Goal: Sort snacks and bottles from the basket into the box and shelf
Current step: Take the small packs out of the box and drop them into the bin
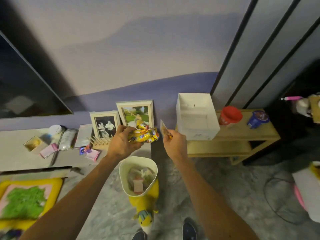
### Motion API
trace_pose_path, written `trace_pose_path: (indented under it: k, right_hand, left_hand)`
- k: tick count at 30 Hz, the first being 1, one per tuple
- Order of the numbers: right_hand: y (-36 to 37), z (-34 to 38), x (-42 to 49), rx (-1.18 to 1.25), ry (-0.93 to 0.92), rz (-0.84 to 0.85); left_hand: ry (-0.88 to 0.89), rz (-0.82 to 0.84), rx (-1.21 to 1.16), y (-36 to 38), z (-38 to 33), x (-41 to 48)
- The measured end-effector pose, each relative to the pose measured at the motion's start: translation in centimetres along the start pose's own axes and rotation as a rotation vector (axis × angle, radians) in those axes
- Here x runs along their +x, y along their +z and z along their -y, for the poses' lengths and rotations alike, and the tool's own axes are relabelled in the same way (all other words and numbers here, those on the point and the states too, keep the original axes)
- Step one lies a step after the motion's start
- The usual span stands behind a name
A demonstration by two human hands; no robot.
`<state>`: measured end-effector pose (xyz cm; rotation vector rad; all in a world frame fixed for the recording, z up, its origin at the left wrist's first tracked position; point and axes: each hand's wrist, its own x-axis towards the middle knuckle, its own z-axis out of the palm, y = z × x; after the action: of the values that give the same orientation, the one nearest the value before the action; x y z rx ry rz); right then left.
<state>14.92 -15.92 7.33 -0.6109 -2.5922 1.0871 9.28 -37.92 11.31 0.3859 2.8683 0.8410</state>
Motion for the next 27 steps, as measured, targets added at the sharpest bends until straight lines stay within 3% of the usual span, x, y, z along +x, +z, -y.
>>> trace_pose_path:
  k: [7,16,22,27]
  right_hand:
    - [11.0,-4.0,-5.2,-0.044,0.096,0.161]
    - [27.4,-14.7,-8.7,-0.06,0.265,0.339]
    - [34.0,-20.5,-10.0,-0.071,0.376,0.358]
    - [35.4,-21.6,-9.8,-0.087,0.395,0.369]
  left_hand:
    - [-0.134,0.126,-0.075,7.0,10.2,-2.1]
    - [-0.341,0.213,-0.082,23.2,23.9,-3.5]
    - [-0.374,0.236,-0.082,31.8,28.5,-3.6]
    - [-0.341,0.226,0.06,34.0,29.4,-3.6]
